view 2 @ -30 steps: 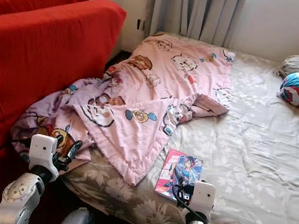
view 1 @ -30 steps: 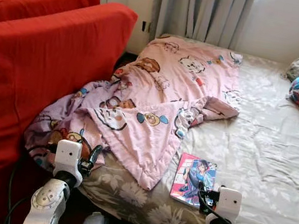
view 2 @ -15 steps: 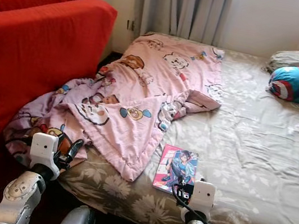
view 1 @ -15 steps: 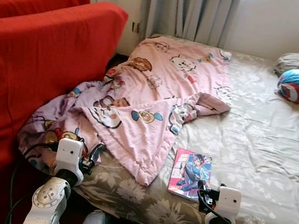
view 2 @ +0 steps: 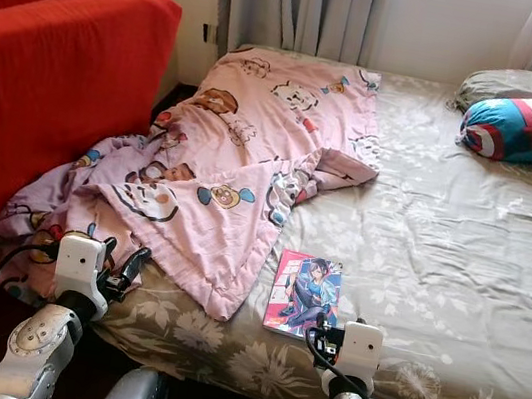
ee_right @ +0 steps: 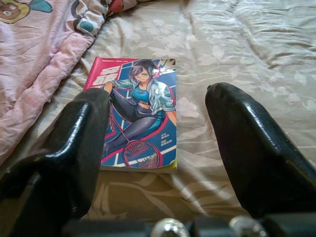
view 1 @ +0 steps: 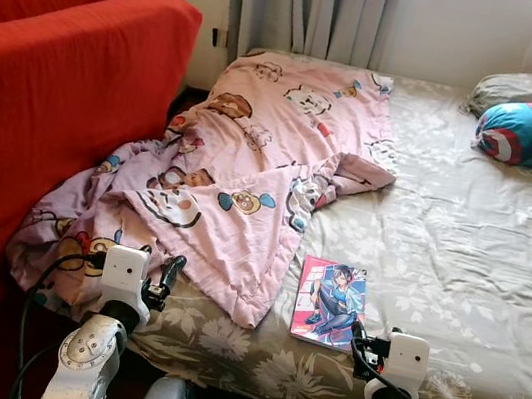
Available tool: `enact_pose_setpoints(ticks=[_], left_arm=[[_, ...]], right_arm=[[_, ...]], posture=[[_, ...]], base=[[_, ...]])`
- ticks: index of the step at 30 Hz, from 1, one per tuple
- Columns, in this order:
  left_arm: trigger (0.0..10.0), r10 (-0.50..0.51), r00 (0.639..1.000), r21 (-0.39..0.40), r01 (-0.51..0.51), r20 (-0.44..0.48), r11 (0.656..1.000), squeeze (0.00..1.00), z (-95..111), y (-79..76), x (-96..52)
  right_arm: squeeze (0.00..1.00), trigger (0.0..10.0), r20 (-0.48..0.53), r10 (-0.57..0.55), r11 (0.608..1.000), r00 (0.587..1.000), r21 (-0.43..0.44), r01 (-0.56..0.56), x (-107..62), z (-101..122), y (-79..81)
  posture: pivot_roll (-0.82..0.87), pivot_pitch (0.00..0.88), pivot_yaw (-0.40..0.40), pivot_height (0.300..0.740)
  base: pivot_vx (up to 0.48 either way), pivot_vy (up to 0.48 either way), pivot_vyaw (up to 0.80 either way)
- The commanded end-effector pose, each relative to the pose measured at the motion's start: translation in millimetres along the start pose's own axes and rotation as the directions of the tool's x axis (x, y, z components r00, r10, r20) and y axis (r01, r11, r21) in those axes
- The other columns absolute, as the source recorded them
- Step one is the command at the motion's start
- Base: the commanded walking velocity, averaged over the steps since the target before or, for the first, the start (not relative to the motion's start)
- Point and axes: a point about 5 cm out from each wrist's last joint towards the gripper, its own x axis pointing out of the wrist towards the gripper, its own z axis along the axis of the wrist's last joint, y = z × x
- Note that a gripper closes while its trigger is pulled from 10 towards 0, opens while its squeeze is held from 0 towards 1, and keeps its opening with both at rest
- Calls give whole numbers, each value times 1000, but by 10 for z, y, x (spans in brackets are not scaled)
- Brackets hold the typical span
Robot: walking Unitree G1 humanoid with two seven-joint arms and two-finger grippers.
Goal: Clean up the room
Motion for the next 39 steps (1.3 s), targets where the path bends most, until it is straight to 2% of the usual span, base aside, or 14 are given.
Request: enact_pose_setpoints(ticks=[1, 5, 30, 35, 39], left_arm=[[10000, -8, 1000, -7, 8, -11, 1000, 0, -2, -6, 14], [10000, -6, 1000, -8, 6, -11, 1000, 0, -2, -4, 13], [10000, -15, 1000, -6, 15, -12, 1000, 0, 0, -13, 19], [10000, -14, 1000, -5, 14, -12, 1000, 0, 1, -11, 21], [10000, -13, 1000, -5, 12, -12, 1000, 0, 2, -7, 21]], right_arm=[[0, 10000, 4, 16, 1000, 1000, -8, -16, 8, 4, 33], [0, 10000, -10, 7, 1000, 1000, 22, -6, -4, -27, 27], [0, 10000, -6, 23, 1000, 1000, 6, -23, 8, -16, 41], [0, 10000, -4, 23, 1000, 1000, 6, -23, 9, -13, 51], [0, 10000, -6, 15, 1000, 1000, 19, -15, 13, -15, 42]], posture=[[10, 22, 12, 616], [11, 23, 13, 616], [12, 19, 18, 616], [12, 20, 19, 616], [13, 21, 19, 616]], base=[[0, 0, 0], [0, 0, 400], [0, 0, 0], [144, 0, 800], [241, 0, 0]])
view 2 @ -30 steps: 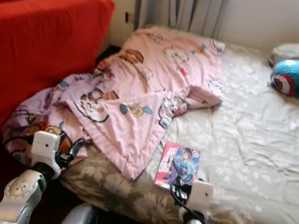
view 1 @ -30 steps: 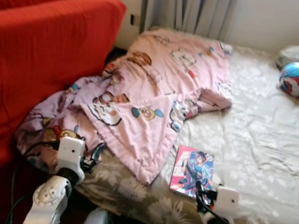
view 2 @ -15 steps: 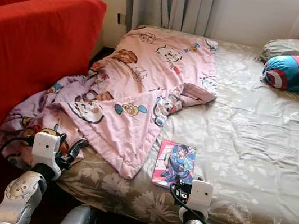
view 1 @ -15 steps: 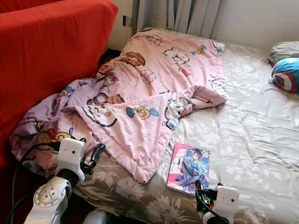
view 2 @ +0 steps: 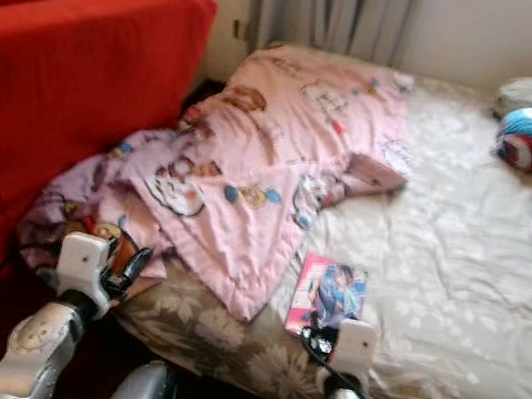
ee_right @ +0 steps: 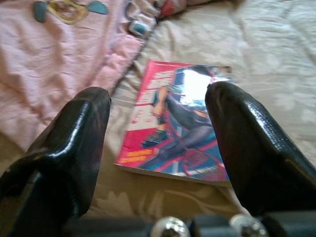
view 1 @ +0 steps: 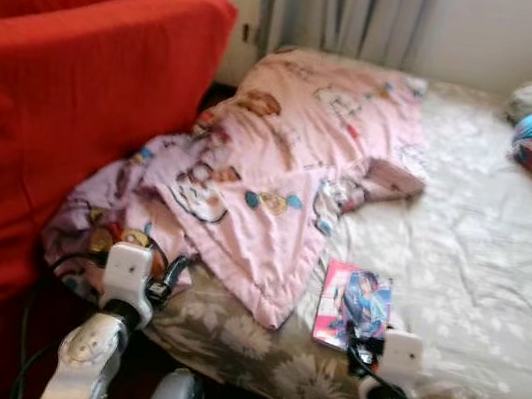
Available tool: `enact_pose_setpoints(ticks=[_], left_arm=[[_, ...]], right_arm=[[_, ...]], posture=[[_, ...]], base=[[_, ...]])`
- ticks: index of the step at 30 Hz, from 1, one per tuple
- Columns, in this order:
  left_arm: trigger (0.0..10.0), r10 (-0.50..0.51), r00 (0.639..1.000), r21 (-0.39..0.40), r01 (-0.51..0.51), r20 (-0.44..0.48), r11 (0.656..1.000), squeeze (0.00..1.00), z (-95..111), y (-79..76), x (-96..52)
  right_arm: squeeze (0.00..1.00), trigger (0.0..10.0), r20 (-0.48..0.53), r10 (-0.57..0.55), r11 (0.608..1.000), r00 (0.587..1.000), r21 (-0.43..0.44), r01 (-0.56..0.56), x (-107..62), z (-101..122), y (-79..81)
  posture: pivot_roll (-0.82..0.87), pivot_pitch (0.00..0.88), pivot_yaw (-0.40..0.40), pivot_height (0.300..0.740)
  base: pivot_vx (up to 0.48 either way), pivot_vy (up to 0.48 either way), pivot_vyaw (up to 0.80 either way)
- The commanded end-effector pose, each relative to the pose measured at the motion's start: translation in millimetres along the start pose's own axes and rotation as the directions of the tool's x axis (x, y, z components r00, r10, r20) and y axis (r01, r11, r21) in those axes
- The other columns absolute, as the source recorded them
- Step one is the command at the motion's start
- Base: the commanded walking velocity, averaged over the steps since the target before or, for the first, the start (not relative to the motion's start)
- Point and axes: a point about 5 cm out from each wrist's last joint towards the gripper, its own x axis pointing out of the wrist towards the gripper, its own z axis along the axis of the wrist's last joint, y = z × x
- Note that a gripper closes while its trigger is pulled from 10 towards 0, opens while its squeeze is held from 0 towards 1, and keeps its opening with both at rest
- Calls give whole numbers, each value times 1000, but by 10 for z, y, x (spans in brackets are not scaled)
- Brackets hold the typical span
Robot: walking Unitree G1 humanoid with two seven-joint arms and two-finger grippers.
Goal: Clean up the room
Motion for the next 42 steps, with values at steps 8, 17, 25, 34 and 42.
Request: enact_pose_setpoints(ticks=[8, 17, 25, 34, 42], left_arm=[[10000, -13, 1000, -9, 13, -1, 1000, 0, 13, -23, 26], [10000, -15, 1000, -8, 14, -2, 1000, 0, 14, -25, 25], [10000, -15, 1000, -9, 15, 0, 1000, 0, 19, -24, 25], [10000, -15, 1000, -1, 15, 4, 1000, 0, 40, -1, 8], [10000, -14, 1000, 12, 14, -2, 1000, 0, 50, 42, -22]], right_arm=[[0, 10000, -7, -22, 1000, 1000, 9, 22, -22, -23, -55], [0, 10000, -8, -26, 1000, 1000, 11, 26, -27, -32, -62], [0, 10000, -16, -31, 999, 999, 9, 31, -16, -36, -78], [0, 10000, -70, -19, 998, 997, 62, 23, 97, -18, -94], [1000, 10000, -137, -121, 964, 983, 220, 149, 192, -13, -213]], posture=[[13, 21, 21, 616], [13, 22, 24, 616], [13, 22, 25, 616], [23, 46, 34, 616], [55, 80, 51, 616]], base=[[246, 0, 0], [266, 0, 0], [169, 0, 0], [0, 0, 0], [0, 0, 0]])
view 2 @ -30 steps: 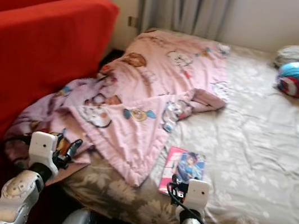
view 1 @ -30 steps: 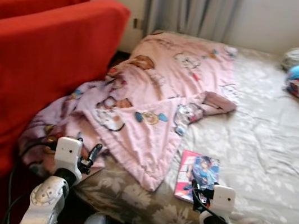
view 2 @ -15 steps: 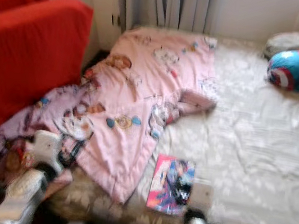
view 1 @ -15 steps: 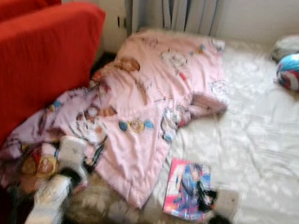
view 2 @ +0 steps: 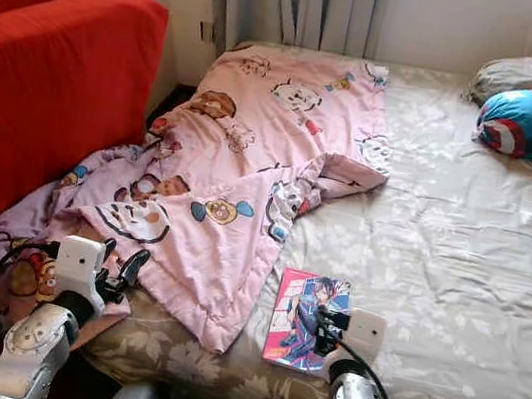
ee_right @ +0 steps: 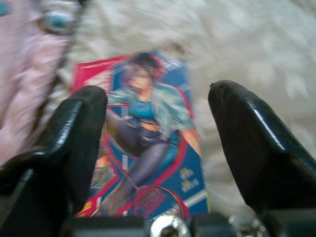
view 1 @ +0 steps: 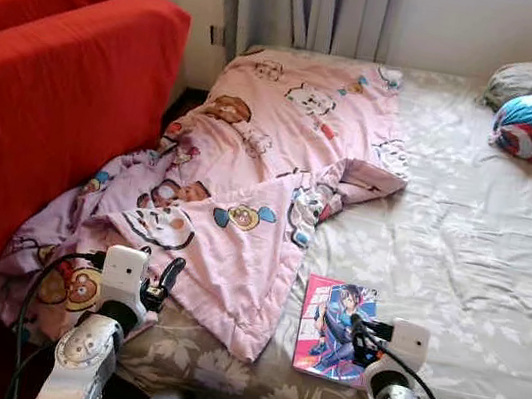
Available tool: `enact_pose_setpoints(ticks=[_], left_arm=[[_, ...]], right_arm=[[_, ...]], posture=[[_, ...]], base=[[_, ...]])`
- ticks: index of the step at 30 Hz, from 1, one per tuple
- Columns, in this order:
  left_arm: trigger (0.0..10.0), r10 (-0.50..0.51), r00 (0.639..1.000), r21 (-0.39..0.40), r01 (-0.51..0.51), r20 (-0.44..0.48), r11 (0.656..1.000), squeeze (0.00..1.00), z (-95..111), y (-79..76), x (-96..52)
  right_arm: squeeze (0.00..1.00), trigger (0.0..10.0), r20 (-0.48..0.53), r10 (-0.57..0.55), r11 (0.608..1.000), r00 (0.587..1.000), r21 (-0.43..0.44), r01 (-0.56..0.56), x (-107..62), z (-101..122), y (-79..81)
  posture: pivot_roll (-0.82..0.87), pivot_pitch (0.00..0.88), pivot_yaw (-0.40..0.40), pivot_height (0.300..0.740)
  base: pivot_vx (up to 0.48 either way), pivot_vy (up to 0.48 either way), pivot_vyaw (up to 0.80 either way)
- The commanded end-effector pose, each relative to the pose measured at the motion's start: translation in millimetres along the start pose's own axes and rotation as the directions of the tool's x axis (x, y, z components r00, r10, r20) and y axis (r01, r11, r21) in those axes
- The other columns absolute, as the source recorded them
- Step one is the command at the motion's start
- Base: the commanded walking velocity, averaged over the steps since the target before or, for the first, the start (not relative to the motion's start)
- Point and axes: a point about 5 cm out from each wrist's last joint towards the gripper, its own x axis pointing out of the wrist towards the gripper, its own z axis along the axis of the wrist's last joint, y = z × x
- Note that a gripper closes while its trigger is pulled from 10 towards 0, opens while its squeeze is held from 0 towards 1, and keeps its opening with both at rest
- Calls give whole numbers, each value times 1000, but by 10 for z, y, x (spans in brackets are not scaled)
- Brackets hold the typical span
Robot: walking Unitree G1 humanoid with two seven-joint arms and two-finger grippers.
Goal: Clean up the room
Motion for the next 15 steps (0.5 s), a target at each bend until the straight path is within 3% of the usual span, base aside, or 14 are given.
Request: enact_pose_setpoints(ticks=[1, 7, 8, 12, 15], left_arm=[[10000, 3, 1000, -2, -3, 10, 1000, 0, 41, 43, -5], [10000, -1, 1000, 12, 1, 14, 1000, 0, 92, 72, 3], [10000, -3, 1000, 14, 3, 14, 1000, 0, 103, 71, 10], [10000, -9, 1000, 24, 8, 22, 1000, 0, 163, 74, 28], [10000, -8, 1000, 28, 8, 20, 1000, 0, 168, 83, 7]], right_arm=[[1000, 10000, -11, -36, 998, 999, 54, 37, 17, 8, -34], [976, 10000, -28, -58, 995, 998, 75, 60, 34, 1, -56], [0, 10000, -34, -52, 995, 998, 82, 55, 35, -7, -51], [0, 10000, -71, -22, 983, 997, 179, 34, 34, -59, -50], [0, 10000, -69, -18, 979, 997, 202, 32, 38, -52, -66]], posture=[[60, 90, 57, 616], [73, 134, 82, 616], [78, 146, 88, 616], [101, 185, 104, 616], [109, 197, 109, 616]], base=[[0, 0, 0], [0, 0, 0], [0, 0, 0], [0, 0, 0], [0, 0, 0]])
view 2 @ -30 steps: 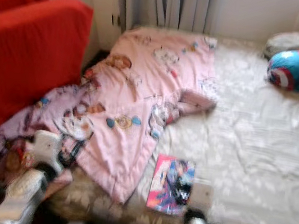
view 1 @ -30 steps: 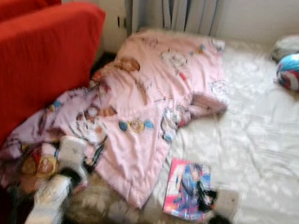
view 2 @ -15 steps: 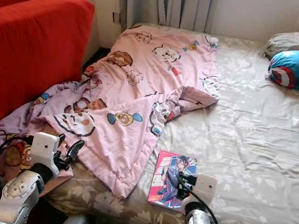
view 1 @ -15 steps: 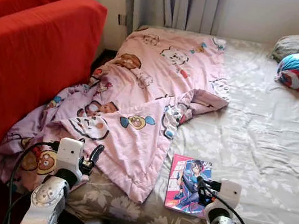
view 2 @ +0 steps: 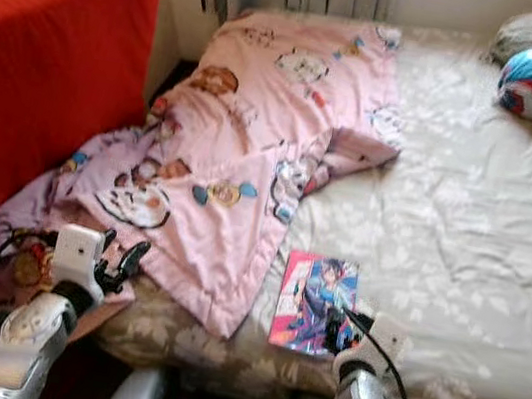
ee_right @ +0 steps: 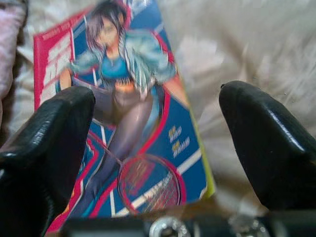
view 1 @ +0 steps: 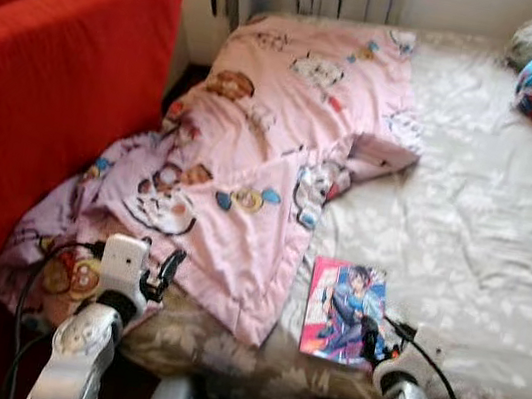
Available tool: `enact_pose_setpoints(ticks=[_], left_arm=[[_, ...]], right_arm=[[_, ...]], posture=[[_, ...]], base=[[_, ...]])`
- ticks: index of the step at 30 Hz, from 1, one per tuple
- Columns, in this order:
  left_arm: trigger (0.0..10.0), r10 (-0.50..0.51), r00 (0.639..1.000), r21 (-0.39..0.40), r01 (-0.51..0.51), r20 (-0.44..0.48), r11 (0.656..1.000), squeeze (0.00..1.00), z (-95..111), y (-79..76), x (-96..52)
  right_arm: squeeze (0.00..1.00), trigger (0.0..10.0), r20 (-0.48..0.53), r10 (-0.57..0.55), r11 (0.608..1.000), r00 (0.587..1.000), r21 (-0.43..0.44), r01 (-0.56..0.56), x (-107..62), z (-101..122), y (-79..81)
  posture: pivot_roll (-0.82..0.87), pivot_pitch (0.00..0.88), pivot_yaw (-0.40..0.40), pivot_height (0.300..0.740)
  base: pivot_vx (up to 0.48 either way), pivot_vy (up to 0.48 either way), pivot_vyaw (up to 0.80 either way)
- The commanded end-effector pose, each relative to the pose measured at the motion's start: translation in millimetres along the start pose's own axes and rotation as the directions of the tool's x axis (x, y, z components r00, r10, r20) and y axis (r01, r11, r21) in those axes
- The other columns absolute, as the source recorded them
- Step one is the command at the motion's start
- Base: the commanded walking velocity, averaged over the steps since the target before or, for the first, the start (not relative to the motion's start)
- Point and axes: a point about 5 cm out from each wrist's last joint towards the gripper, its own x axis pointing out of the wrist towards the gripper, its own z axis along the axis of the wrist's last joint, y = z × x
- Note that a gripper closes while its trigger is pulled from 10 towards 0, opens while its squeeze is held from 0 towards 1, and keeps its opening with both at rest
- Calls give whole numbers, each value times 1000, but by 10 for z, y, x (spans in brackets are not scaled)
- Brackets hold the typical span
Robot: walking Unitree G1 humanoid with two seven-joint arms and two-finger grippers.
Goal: Clean up the room
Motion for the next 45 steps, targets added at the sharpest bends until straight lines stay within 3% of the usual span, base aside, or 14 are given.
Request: enact_pose_setpoints(ticks=[1, 14, 21, 32, 35, 37, 45], left_arm=[[10000, 9, 1000, 3, -9, -21, 1000, 0, -17, 60, -53], [10000, 0, 998, 22, 1, -59, 1000, 0, -23, 101, -197], [10000, -13, 998, 32, 15, -67, 999, 0, -16, 104, -200], [10000, -18, 997, 42, 22, -78, 999, 0, -7, 127, -224], [10000, -21, 997, 43, 25, -79, 999, 0, 0, 121, -226], [10000, -28, 996, 44, 31, -81, 999, 0, 9, 107, -240], [10000, -32, 995, 46, 36, -94, 998, 0, -6, 109, -306]], right_arm=[[0, 10000, -16, 3, 999, 1000, 33, -2, 0, -25, -2], [0, 10000, 67, 85, 981, 994, 167, -95, 24, 141, -73], [0, 10000, 78, 139, 959, 987, 237, -154, 10, 127, -76], [0, 10000, 37, 128, 945, 991, 300, -133, -60, 17, -223], [0, 10000, 24, 129, 930, 991, 345, -130, -94, -26, -284], [0, 10000, 5, 163, 899, 987, 411, -151, -133, -93, -313], [0, 10000, -4, 263, 843, 965, 488, -228, -180, -212, -222]], posture=[[112, 202, 112, 616], [127, 230, 143, 616], [135, 230, 156, 616], [144, 231, 168, 616], [148, 232, 170, 616], [154, 235, 173, 616], [163, 248, 174, 616]], base=[[0, 0, 0], [0, 0, 0], [0, 0, 0], [0, 0, 0], [0, 0, 0], [0, 0, 0], [0, 0, 0]])
